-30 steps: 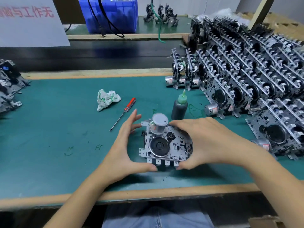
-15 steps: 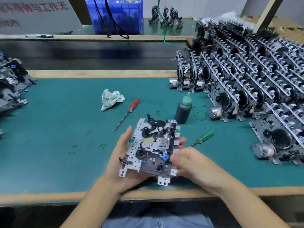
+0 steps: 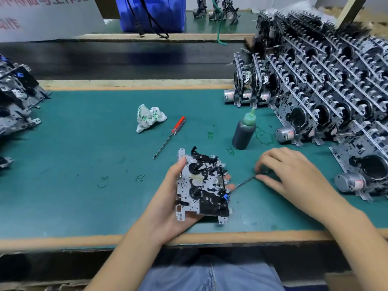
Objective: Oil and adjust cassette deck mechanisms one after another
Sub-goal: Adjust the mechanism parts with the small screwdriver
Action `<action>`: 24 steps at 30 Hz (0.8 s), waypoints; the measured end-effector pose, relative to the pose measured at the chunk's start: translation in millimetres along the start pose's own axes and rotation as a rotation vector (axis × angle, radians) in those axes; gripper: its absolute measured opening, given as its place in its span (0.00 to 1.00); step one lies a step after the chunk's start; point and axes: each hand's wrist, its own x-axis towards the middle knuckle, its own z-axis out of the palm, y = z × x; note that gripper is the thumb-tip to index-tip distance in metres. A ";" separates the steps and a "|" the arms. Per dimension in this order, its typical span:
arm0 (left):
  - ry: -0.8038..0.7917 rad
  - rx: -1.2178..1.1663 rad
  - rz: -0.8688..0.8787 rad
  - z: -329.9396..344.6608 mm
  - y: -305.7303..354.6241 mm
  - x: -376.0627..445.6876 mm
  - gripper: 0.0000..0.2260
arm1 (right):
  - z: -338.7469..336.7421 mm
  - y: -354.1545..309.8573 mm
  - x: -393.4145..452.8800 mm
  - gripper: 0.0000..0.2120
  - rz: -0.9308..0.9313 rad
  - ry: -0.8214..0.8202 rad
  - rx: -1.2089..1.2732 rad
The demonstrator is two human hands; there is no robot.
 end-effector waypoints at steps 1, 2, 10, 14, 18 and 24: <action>0.005 -0.014 -0.013 0.7 0.6 0.9 0.40 | -0.4 -0.6 2.1 0.05 -0.009 0.003 -0.011; 0.013 -0.025 -0.026 1.3 0.9 2.2 0.39 | 0.4 0.4 3.4 0.04 -0.021 -0.004 -0.005; 0.065 -0.133 -0.025 -4.5 -1.2 8.0 0.35 | 1.1 6.1 -5.9 0.07 0.068 -0.154 0.439; 0.089 -0.083 -0.030 -8.1 -3.6 9.3 0.33 | -1.2 -0.8 -7.2 0.14 0.137 -0.099 0.795; 0.117 -0.036 -0.016 -9.8 -5.1 9.6 0.32 | 0.2 -13.1 -8.2 0.16 0.075 -0.397 1.130; 0.148 -0.017 0.012 -9.3 -9.1 9.5 0.29 | -0.3 -29.4 -0.7 0.20 0.200 -0.518 1.268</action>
